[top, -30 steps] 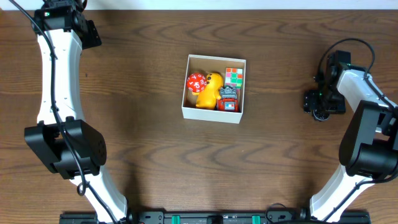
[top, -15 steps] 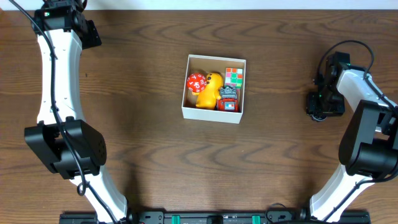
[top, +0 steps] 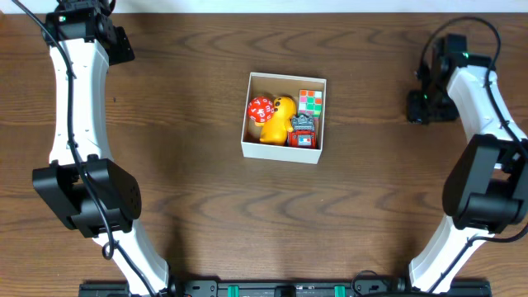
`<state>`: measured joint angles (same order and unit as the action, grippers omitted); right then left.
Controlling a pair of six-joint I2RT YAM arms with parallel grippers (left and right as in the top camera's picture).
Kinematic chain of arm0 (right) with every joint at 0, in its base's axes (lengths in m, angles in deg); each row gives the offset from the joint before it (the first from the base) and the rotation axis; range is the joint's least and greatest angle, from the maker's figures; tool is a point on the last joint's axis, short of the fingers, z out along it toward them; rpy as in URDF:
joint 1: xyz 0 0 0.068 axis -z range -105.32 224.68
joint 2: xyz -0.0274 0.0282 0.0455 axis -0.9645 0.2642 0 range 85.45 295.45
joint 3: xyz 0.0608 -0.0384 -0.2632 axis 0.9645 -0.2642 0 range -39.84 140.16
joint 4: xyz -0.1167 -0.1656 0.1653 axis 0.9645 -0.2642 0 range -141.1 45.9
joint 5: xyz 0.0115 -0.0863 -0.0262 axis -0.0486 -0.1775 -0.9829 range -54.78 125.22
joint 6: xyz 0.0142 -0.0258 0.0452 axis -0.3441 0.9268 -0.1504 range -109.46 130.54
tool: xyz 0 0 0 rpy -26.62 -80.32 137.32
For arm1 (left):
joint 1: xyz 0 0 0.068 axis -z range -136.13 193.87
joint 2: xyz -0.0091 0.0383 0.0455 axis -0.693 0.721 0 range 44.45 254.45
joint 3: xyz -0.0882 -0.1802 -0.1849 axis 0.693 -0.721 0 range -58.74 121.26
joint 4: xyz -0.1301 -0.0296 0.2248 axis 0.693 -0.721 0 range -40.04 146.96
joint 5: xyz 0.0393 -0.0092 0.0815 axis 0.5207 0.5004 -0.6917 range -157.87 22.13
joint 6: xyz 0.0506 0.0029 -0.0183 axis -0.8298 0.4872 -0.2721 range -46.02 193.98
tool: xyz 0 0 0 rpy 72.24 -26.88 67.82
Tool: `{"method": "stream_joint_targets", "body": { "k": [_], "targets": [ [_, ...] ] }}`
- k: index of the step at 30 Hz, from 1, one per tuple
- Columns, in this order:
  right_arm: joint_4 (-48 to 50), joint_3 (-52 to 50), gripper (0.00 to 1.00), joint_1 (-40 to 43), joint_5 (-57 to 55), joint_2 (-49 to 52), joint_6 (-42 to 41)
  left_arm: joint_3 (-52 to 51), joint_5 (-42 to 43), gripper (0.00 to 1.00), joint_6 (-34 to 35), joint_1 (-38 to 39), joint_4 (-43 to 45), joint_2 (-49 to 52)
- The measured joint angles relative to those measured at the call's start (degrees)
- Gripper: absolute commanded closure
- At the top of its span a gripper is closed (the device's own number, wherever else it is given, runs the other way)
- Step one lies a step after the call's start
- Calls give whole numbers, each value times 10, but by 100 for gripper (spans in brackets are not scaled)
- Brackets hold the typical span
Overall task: Pack container
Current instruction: 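Close right gripper on the black round object and lift it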
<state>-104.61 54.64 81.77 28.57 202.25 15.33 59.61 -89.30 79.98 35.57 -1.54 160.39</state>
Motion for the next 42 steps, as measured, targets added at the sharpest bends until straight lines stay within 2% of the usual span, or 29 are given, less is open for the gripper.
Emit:
{"method": "stream_joint_targets", "body": {
  "k": [5,8,9,10,11,16,26,42],
  "targets": [
    [-18,56,42,-56,8,0,0,0,0,2,0,0,0,0],
    [-13,74,38,-87,9,0,-2,0,0,2,0,0,0,0],
    [-9,77,26,-93,9,0,-4,0,0,2,0,0,0,0],
    [-3,78,9,-98,8,0,-10,0,0,2,0,0,0,0],
    [1,78,1,-98,7,0,-15,0,0,2,0,0,0,0],
    [9,78,1,-74,4,0,-21,0,0,2,0,0,0,0],
    [32,78,1,27,5,7,-15,0,0,2,0,0,0,0],
    [48,78,1,41,42,108,13,0,0,2,0,0,0,0]
  ]
}}
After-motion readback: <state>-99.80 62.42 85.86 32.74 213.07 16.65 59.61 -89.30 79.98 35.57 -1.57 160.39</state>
